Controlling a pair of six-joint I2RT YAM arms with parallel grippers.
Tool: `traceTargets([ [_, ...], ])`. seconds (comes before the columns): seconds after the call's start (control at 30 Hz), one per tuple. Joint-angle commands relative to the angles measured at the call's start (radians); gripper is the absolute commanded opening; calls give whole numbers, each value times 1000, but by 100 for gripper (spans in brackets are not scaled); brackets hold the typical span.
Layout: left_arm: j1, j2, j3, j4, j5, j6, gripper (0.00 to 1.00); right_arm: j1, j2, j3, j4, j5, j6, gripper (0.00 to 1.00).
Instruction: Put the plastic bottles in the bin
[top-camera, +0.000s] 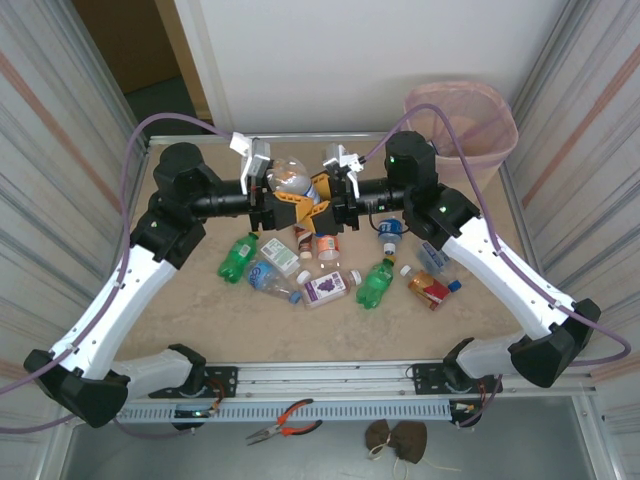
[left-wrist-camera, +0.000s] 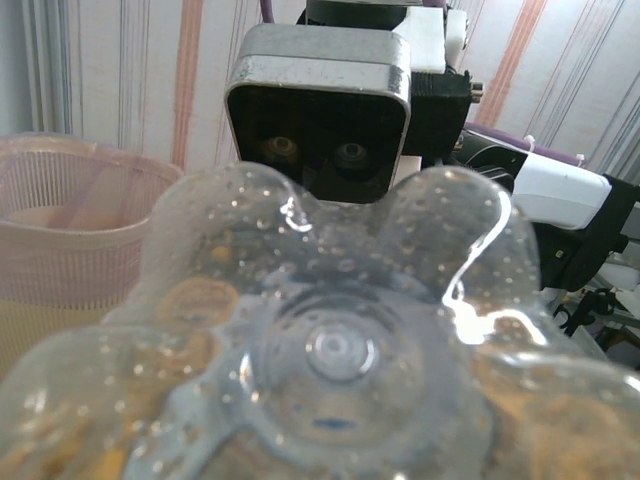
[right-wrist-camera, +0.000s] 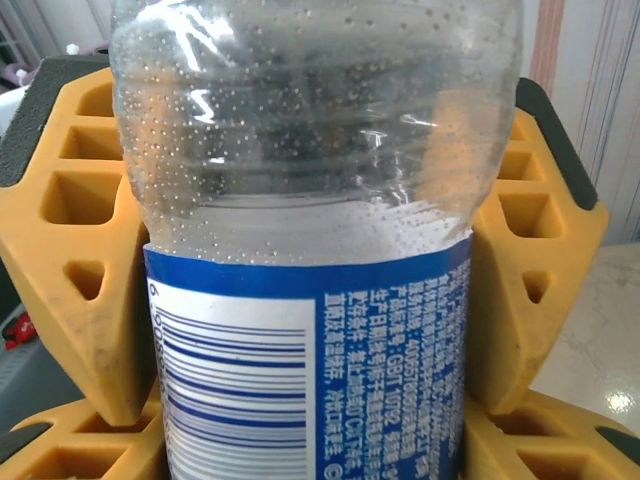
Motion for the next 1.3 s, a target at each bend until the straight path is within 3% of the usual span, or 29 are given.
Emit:
traceTargets([
  [0.0,-6,-30,14,2,-37,26,66,5,-3,37,-4,18,7,49],
  [0.27,-6,-116,-26,-21,-162,64,83,-44,-26,36,-14,55,27,47],
  [0.4,-5,-177,-65,-24,-239,87,86,-103,-39,36,-21,93,60,47],
  [0.63,-5,-232,-100,-60,-304,108,88,-261,-51,58,-48,175,149,47],
  [0.97,-5,-223,-107,-71,-302,95,87,-544,41,206,-228,415,251,44],
  [1.2,-6,-227,-115,-88,-326,97,86,-695,178,342,-374,555,174,43],
  [1.27,-6,-231,-121,-91,-337,97,86,-717,230,390,-422,620,128,47],
])
